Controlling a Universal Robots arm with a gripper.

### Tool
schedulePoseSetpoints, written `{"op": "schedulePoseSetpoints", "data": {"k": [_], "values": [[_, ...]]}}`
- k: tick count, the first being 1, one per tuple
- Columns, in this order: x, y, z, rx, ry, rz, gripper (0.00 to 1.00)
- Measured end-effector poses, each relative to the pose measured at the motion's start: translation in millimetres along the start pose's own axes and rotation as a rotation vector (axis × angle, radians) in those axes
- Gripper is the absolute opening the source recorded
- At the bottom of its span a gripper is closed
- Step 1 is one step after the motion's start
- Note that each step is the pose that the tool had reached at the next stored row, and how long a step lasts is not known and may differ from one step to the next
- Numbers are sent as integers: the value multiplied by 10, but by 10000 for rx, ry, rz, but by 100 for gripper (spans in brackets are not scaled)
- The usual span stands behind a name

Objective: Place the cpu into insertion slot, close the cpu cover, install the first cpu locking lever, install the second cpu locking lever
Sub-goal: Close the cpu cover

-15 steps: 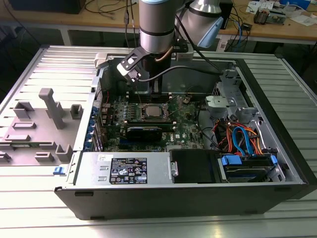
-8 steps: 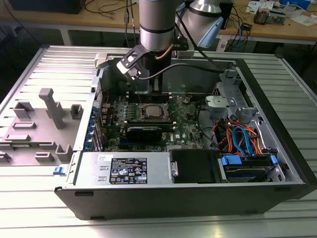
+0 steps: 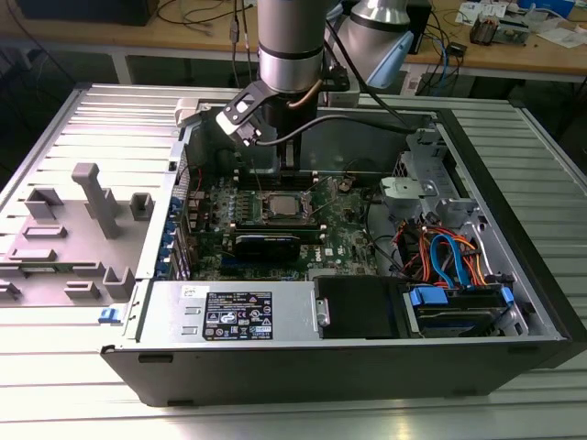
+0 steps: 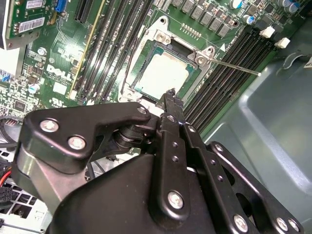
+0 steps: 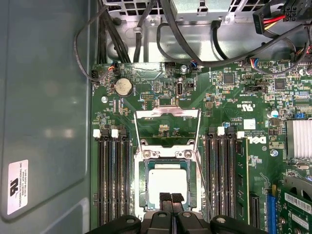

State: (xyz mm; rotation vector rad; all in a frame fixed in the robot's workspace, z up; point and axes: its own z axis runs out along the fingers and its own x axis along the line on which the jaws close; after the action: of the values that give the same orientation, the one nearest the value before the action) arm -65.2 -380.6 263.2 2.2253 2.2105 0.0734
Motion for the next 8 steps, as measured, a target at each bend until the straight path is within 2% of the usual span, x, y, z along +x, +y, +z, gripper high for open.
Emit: {"op": "schedulePoseSetpoints", "data": {"k": [8], "values": [[0, 35, 1, 0, -1, -1, 11]]}}
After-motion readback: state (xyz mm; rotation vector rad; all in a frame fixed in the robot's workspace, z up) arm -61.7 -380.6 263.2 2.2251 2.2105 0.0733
